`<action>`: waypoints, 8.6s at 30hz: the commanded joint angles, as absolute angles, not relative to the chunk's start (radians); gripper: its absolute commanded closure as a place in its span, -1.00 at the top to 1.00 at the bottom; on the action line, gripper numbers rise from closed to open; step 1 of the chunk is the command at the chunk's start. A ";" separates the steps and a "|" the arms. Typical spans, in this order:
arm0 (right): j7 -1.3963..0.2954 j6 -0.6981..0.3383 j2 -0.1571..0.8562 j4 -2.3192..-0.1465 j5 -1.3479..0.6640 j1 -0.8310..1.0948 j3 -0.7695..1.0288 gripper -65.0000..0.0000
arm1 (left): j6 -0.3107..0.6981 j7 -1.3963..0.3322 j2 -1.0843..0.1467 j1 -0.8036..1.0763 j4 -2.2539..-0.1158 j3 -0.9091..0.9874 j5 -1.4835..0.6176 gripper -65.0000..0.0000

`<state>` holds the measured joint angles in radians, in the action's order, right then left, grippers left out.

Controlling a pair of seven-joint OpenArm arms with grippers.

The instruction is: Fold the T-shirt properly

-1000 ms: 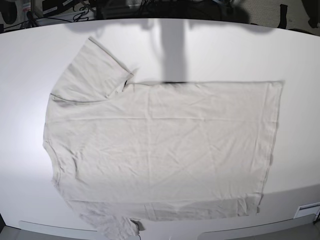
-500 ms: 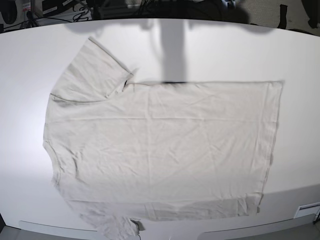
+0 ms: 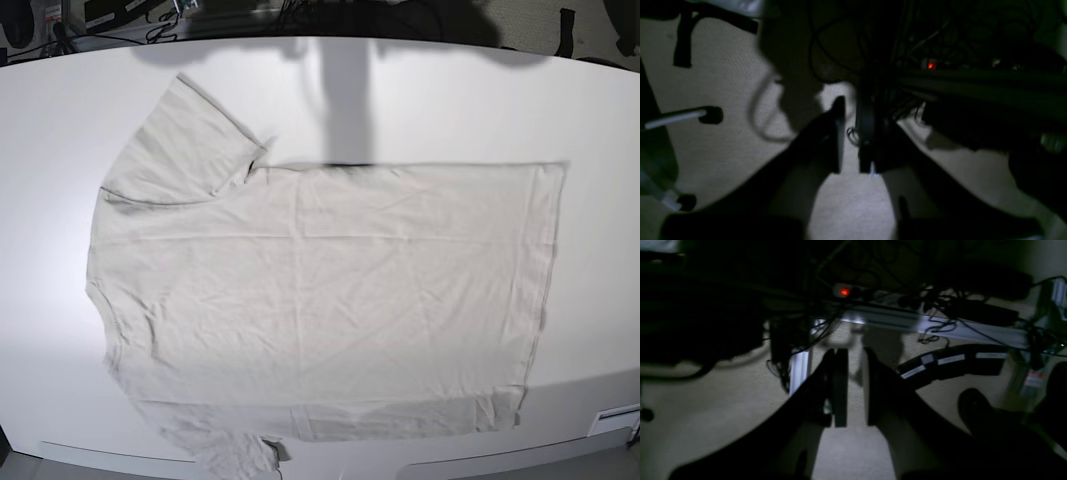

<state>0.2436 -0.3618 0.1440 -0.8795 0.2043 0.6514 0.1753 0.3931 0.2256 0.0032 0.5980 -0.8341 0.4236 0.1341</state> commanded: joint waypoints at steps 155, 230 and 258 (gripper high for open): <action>-0.228 -0.156 0.932 -1.646 0.089 0.389 -0.425 -1.00 | 0.498 -0.271 -0.570 0.345 -1.413 0.001 0.180 -1.00; -0.219 -0.143 0.790 -1.672 -0.083 0.260 -0.263 -1.00 | 0.324 -0.130 -0.546 0.327 -1.538 0.221 0.025 -1.00; -0.207 -0.195 0.775 -1.532 -0.161 0.121 -0.262 -0.71 | 0.329 -0.074 -0.544 0.277 -1.465 0.220 -0.018 -0.78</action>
